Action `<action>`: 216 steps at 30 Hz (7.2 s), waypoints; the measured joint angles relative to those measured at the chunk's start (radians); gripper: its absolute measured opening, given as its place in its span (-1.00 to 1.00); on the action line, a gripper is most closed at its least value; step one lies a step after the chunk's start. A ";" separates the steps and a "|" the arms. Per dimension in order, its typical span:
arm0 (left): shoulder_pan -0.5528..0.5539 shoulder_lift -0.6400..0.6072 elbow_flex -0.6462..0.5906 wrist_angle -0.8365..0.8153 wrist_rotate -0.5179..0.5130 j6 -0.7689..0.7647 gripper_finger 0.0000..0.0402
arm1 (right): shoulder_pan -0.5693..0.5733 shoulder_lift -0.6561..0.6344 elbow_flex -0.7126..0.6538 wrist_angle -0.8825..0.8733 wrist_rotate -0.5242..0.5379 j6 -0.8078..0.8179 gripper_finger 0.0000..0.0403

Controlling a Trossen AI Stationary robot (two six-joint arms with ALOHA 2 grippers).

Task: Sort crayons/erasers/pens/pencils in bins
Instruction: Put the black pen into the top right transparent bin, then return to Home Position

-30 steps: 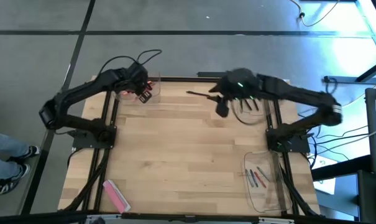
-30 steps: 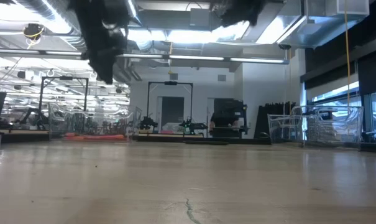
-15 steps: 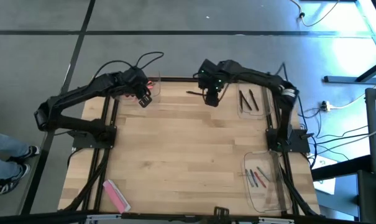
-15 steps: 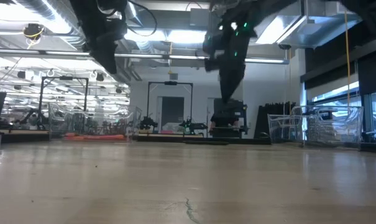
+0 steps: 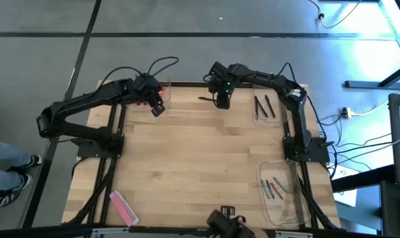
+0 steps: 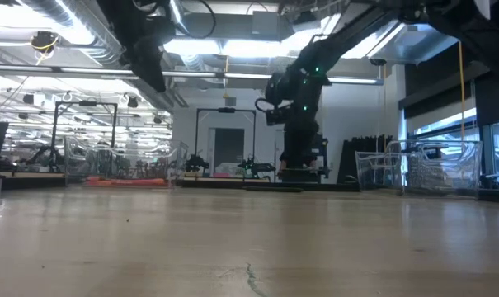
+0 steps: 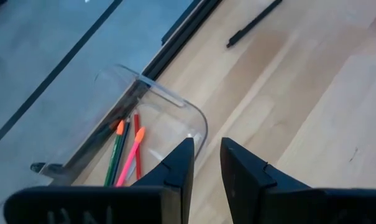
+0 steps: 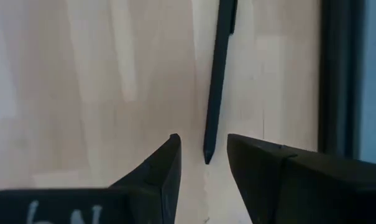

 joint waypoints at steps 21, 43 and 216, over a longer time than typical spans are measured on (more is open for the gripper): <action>0.000 0.000 0.000 0.040 0.000 -0.001 -0.65 | -0.033 0.134 0.000 0.040 0.021 -0.078 -0.34; 0.000 0.000 0.000 0.038 0.000 0.000 -0.65 | -0.035 0.143 -0.005 0.066 0.029 -0.089 -0.79; -0.112 -1.108 -1.020 0.880 0.293 -0.154 -1.00 | 0.212 -2.095 -1.372 0.692 -0.428 0.711 -0.98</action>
